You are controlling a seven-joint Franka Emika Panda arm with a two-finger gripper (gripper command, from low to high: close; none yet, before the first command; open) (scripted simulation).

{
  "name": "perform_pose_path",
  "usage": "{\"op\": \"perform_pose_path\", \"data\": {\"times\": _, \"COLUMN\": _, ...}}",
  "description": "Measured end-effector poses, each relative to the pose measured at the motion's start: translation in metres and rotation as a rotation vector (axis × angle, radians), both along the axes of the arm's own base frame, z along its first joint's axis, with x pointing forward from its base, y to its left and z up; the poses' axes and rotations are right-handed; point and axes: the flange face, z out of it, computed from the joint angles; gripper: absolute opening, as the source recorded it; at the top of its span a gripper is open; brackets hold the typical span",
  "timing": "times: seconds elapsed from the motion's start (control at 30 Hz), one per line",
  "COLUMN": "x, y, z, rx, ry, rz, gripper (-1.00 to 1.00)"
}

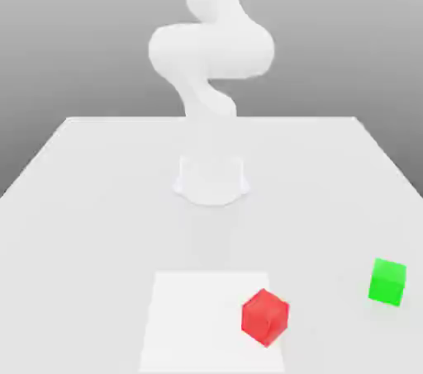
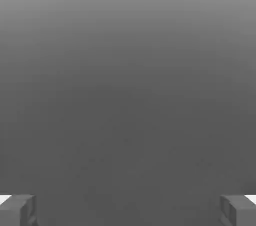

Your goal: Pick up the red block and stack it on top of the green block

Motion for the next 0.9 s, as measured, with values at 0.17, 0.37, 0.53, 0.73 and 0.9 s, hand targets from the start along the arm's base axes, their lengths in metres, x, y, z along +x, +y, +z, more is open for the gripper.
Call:
{"op": "perform_pose_path", "data": {"times": 0.17, "x": 0.055, "y": 0.017, "z": -0.100, "rx": 0.064, "ry": 0.158, "rz": -0.137, "gripper": 0.00}}
{"op": "perform_pose_path", "data": {"times": 0.37, "x": 0.086, "y": 0.034, "z": -0.226, "rx": 0.135, "ry": 0.336, "rz": -0.300, "gripper": 0.00}}
{"op": "perform_pose_path", "data": {"times": 0.53, "x": 0.084, "y": 0.047, "z": -0.329, "rx": 0.190, "ry": 0.483, "rz": -0.439, "gripper": 0.00}}
{"op": "perform_pose_path", "data": {"times": 0.73, "x": 0.053, "y": 0.067, "z": -0.441, "rx": 0.252, "ry": 0.659, "rz": -0.604, "gripper": 0.00}}
{"op": "perform_pose_path", "data": {"times": 0.9, "x": 0.048, "y": 0.069, "z": -0.503, "rx": 0.263, "ry": 0.684, "rz": -0.634, "gripper": 0.00}}
